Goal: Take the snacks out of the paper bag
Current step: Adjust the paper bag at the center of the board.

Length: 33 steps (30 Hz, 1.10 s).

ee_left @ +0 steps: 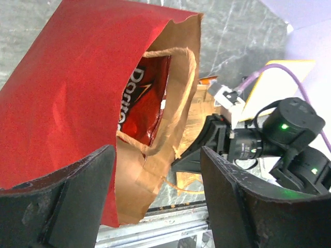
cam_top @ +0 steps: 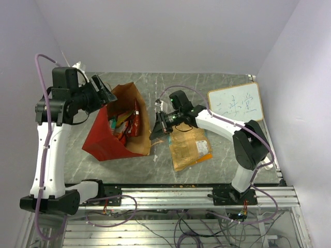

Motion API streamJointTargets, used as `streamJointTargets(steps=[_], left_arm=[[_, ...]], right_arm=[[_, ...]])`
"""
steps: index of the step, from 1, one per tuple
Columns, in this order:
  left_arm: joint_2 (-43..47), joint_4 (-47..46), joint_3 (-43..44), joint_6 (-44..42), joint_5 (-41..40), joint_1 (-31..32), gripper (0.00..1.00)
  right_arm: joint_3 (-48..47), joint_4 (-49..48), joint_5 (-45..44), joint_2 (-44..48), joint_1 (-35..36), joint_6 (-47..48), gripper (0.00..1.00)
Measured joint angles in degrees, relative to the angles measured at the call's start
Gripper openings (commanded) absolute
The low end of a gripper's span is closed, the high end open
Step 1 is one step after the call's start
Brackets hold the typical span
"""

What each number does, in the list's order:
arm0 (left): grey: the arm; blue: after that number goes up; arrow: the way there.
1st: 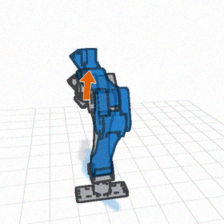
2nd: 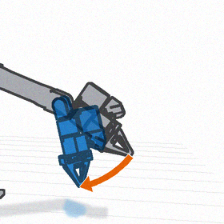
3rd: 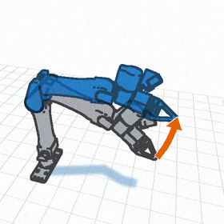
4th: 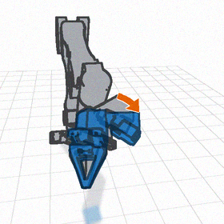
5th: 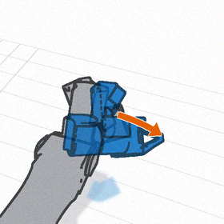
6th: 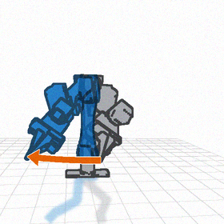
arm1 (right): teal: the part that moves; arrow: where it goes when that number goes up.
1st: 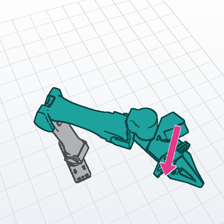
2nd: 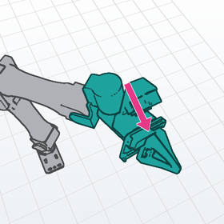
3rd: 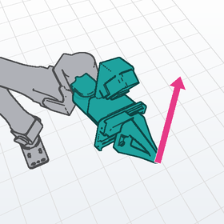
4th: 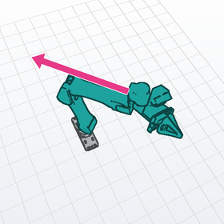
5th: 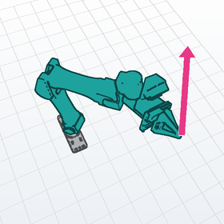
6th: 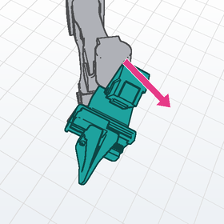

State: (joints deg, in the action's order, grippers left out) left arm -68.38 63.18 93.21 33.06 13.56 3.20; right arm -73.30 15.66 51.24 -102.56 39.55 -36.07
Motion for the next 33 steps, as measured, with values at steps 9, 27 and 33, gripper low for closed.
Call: streamJointTargets(steps=[9, 27, 33], left_arm=[[0.55, -1.81, 4.33, -1.11, -0.48, 0.0, 0.7], [-19.98, 1.68, 22.62, -6.99, 0.04, -5.09, 0.07], [-23.15, -0.33, 24.35, -9.2, 7.45, -5.79, 0.07]], right_arm=[[0.76, -1.16, -0.44, 0.72, 0.98, -1.11, 0.0], [-0.63, -1.9, -0.48, 1.16, 3.34, -2.43, 0.0], [-0.68, -5.79, -0.2, 1.16, 7.63, -4.17, 0.0]])
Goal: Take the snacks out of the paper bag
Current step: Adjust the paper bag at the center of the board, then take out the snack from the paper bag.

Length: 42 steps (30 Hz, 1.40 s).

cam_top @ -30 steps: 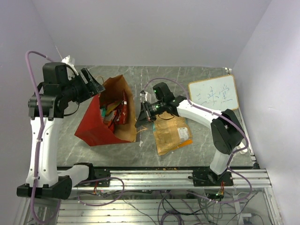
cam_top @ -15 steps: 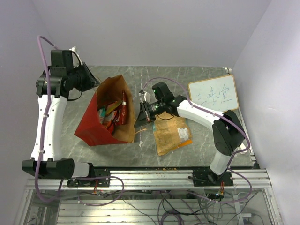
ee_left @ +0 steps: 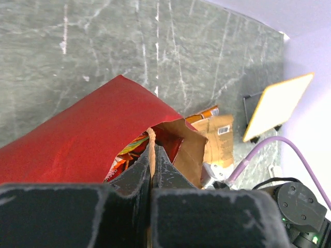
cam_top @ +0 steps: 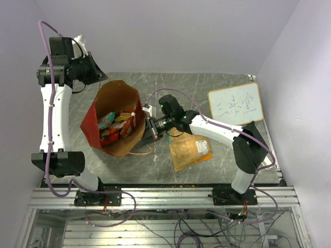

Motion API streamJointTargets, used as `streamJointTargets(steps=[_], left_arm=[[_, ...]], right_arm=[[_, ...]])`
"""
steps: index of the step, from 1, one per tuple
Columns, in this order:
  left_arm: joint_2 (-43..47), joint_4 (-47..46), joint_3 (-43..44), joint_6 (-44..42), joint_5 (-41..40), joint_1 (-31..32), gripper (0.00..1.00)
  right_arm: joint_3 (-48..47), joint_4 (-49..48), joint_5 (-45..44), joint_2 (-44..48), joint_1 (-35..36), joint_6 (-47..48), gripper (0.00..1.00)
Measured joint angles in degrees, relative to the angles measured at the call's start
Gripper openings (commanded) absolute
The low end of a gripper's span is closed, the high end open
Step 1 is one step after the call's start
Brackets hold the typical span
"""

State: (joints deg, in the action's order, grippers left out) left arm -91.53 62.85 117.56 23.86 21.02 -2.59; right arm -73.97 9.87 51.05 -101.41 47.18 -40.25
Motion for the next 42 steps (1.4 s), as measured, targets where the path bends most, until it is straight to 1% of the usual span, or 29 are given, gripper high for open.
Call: streamJointTargets(steps=[3, 6, 7, 10, 11, 13, 14, 15, 19, 20, 21, 22, 23, 24, 26, 28, 32, 35, 37, 39, 42], left_arm=[[2.25, -2.54, -5.64, 0.15, 3.34, 0.0, 0.07], [5.49, -3.48, -11.47, 0.59, 4.94, 0.0, 0.07], [6.8, -3.67, -13.16, 0.76, 5.25, 0.0, 0.07], [10.93, -4.31, -17.94, 2.05, 6.19, 0.0, 0.07], [12.17, -4.31, -19.08, 2.62, 6.34, 0.0, 0.07], [13.73, -4.37, -20.09, 3.63, 6.67, 0.0, 0.07], [14.29, -4.42, -20.31, 4.02, 6.86, 0.0, 0.07], [14.69, -4.48, -20.46, 4.33, 7.1, 0.0, 0.07], [15.08, -4.24, -20.55, 5.09, 7.32, 0.0, 0.07], [15.02, -4.11, -20.55, 5.2, 7.3, 0.0, 0.07], [14.95, -4.02, -20.55, 5.35, 7.32, 0.0, 0.07], [14.91, -3.98, -20.55, 5.57, 7.34, 0.0, 0.07], [14.91, -3.96, -20.55, 5.79, 7.37, 0.0, 0.07], [14.91, -3.98, -20.59, 6.14, 7.43, 0.0, 0.07], [14.91, -4.15, -20.92, 6.93, 7.82, 0.0, 0.07], [14.91, -4.37, -21.53, 7.93, 8.26, 0.0, 0.07], [14.8, -4.44, -22.05, 9.11, 8.9, 0.0, 0.07], [14.69, -4.61, -22.03, 9.57, 9.05, 0.0, 0.07], [14.45, -4.72, -21.92, 9.7, 9.09, 0.0, 0.07], [14.36, -4.79, -21.92, 10.05, 9.07, 0.0, 0.07], [14.49, -4.87, -21.94, 10.69, 8.98, 0.0, 0.07]], right_arm=[[-0.37, -0.13, -0.09, -0.15, 0.66, 0.15, 0.0], [-0.66, 0.63, -0.46, -0.26, 0.37, 0.72, 0.0], [-0.63, 1.11, -0.68, -0.22, 0.2, 1.11, 0.04], [-0.57, 4.5, -2.14, 0.5, -0.5, 3.19, 0.18], [-0.57, 6.08, -2.69, 1.07, -0.92, 3.98, 0.31], [-0.72, 10.69, -4.55, 3.02, -2.29, 6.78, 0.48], [-1.16, 13.64, -5.99, 4.2, -3.13, 8.74, 0.53], [-1.79, 16.15, -7.3, 5.16, -3.74, 10.4, 0.55], [-10.91, 28.46, -14.27, 7.32, -5.88, 22.25, 0.6], [-14.19, 30.86, -16.22, 7.37, -5.9, 25.94, 0.64], [-16.28, 31.89, -17.55, 7.69, -5.81, 29.24, 0.71], [-17.25, 31.98, -18.53, 8.44, -5.62, 32.13, 0.82], [-17.2, 31.45, -19.63, 9.7, -5.27, 34.88, 0.9], [-16.41, 30.49, -20.96, 11.37, -4.57, 37.79, 0.92], [-14.93, 28.52, -22.82, 14.25, -2.16, 43.06, 0.93], [-15.56, 27.1, -22.75, 15.15, 1.38, 49.57, 0.93], [-22.18, 26.18, -20.24, 10.69, 5.97, 61.4, 0.89], [-23.12, 25.55, -17.68, 8.48, 6.64, 71.19, 0.88], [-22.53, 25.55, -17.16, 7.67, 6.99, 78.03, 0.84], [-22.58, 25.51, -17.22, 6.43, 7.65, 83.73, 0.76], [-24.09, 26.51, -17.88, 3.54, 8.33, 91.3, 0.71]])
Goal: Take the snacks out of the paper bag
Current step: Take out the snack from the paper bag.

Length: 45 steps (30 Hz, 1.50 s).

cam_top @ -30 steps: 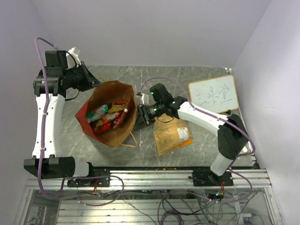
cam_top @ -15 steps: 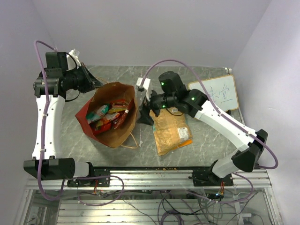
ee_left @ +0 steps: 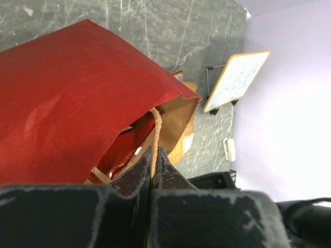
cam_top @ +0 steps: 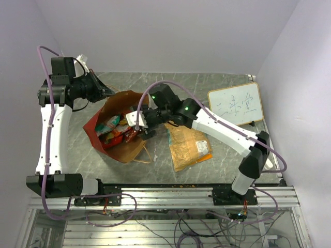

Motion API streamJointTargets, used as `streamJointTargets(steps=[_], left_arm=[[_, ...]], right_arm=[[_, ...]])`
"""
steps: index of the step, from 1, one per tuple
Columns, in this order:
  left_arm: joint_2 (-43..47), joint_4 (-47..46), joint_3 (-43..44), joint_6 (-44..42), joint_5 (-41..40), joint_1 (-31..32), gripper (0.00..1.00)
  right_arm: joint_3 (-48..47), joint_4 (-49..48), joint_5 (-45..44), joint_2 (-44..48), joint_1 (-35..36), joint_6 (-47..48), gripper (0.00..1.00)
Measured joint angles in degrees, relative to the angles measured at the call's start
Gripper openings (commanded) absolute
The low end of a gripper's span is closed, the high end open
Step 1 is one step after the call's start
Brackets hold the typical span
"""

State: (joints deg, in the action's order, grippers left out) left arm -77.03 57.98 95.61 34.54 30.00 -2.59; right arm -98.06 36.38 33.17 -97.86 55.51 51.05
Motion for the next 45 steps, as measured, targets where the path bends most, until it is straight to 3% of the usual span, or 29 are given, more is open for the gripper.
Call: streamJointTargets(steps=[8, 16, 24, 27, 29, 38, 45], left_arm=[[0.48, -0.98, -0.37, 0.94, -0.46, 0.0, 0.07], [0.55, -2.43, -0.76, 3.13, -1.44, 0.0, 0.07], [0.87, -2.14, -0.85, 4.09, -1.4, 0.0, 0.07], [2.08, -2.21, -2.08, 4.13, -1.11, 0.0, 0.07], [2.97, -2.05, -3.04, 4.17, -0.76, 0.0, 0.07], [3.43, -1.88, -3.41, 4.98, -0.2, 0.0, 0.07], [5.09, -1.44, -3.85, 5.53, -0.26, 0.0, 0.07]], right_arm=[[-1.53, 2.75, -8.74, -6.97, 1.07, 14.84, 0.68], [-1.29, 2.8, -16.83, -9.03, 2.19, 21.9, 0.66], [-1.92, 3.32, -19.69, -12.5, 3.74, 25.07, 0.39], [-2.93, 4.0, -19.78, -14.58, 4.24, 25.81, 0.11], [-3.43, 4.35, -20.06, -15.3, 4.48, 25.62, 0.0], [-6.29, 1.81, -21.53, -12.61, 4.85, 18.58, 0.0], [-4.22, -5.35, -21.64, -1.14, 6.34, 10.29, 0.0]])
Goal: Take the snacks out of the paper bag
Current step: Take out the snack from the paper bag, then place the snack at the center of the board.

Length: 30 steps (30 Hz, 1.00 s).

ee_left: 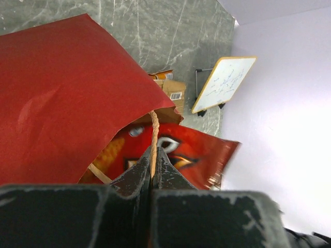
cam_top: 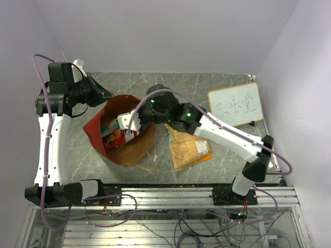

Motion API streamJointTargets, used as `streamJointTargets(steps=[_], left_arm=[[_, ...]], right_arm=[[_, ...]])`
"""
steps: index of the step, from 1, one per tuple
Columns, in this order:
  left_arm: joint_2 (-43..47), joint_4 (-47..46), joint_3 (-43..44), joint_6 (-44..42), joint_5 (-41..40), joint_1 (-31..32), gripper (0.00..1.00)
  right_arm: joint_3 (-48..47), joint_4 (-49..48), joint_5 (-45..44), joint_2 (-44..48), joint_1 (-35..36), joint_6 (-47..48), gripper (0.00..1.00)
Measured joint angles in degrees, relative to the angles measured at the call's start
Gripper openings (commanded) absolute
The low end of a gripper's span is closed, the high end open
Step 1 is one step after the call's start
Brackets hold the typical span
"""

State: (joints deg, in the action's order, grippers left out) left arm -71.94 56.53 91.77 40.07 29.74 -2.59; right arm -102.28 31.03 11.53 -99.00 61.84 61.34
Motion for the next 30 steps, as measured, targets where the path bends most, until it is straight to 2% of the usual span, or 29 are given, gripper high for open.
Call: streamJointTargets(steps=[7, 15, 22, 30], left_arm=[[-0.74, 4.2, 1.97, -1.11, -1.97, 0.0, 0.07], [-3.02, 6.95, 6.47, -2.75, -3.13, 0.0, 0.07], [-3.34, 7.52, 6.6, -4.26, -4.42, 0.0, 0.07], [-3.06, 7.48, 6.73, -5.84, -4.87, 0.0, 0.07]], right_arm=[[9.57, -7.08, 0.37, 16.46, 1.79, -3.61, 0.0], [13.44, -8.28, -3.67, 31.93, 1.84, -14.14, 0.0], [14.95, 2.05, -15.63, 41.27, 1.86, -20.17, 0.0], [29.4, 14.62, -22.62, 44.98, 1.84, -18.34, 0.0]])
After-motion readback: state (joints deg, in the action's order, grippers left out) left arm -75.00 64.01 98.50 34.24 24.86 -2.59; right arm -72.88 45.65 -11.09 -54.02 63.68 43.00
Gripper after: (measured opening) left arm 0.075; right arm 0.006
